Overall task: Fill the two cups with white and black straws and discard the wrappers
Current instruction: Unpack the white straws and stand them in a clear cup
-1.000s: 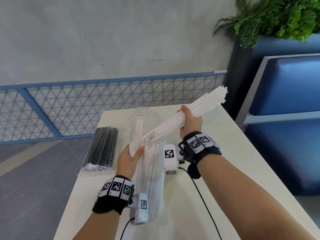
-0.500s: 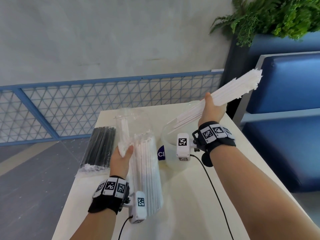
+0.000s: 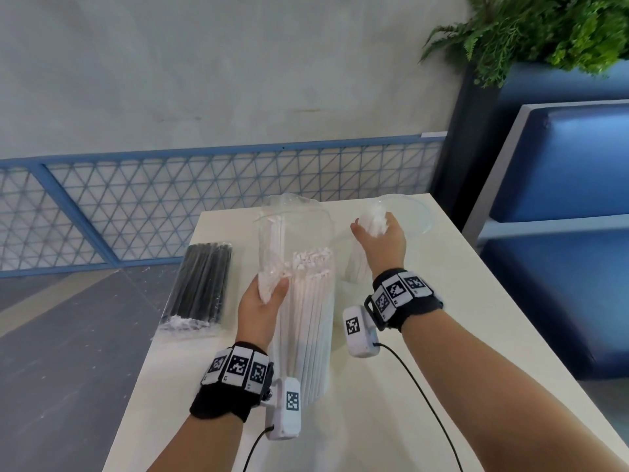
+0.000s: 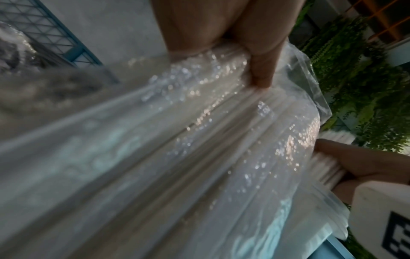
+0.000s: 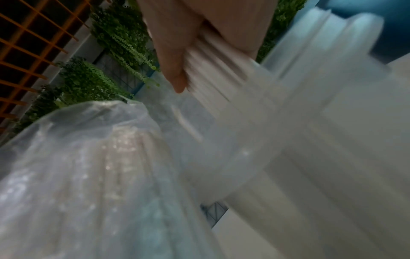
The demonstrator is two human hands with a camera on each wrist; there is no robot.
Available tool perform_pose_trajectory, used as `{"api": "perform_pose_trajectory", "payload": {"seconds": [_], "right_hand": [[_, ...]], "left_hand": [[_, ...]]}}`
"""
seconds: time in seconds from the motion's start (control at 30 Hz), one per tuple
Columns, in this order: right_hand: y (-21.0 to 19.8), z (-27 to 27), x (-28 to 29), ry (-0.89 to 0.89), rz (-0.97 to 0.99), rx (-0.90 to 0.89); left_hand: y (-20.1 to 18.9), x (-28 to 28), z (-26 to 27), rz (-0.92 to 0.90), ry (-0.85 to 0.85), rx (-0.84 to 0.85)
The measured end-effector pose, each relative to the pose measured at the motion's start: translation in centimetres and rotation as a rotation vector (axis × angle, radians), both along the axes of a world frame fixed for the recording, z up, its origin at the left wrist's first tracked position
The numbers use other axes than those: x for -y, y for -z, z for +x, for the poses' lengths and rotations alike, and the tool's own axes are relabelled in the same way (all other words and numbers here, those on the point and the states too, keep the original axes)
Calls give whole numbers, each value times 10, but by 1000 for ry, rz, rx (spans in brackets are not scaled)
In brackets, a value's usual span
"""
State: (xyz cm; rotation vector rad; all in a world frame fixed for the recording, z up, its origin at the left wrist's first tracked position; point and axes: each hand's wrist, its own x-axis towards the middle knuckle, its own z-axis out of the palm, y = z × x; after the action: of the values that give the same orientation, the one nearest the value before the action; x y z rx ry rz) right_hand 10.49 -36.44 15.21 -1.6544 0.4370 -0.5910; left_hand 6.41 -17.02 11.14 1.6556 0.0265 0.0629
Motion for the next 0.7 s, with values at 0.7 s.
{"api": "perform_pose_trajectory", "payload": {"seconds": [0.7], "right_hand": [[-18,-55,-68,-445,-415,-208]], "left_hand": [[-5,-25,-22,-53,79,22]]}}
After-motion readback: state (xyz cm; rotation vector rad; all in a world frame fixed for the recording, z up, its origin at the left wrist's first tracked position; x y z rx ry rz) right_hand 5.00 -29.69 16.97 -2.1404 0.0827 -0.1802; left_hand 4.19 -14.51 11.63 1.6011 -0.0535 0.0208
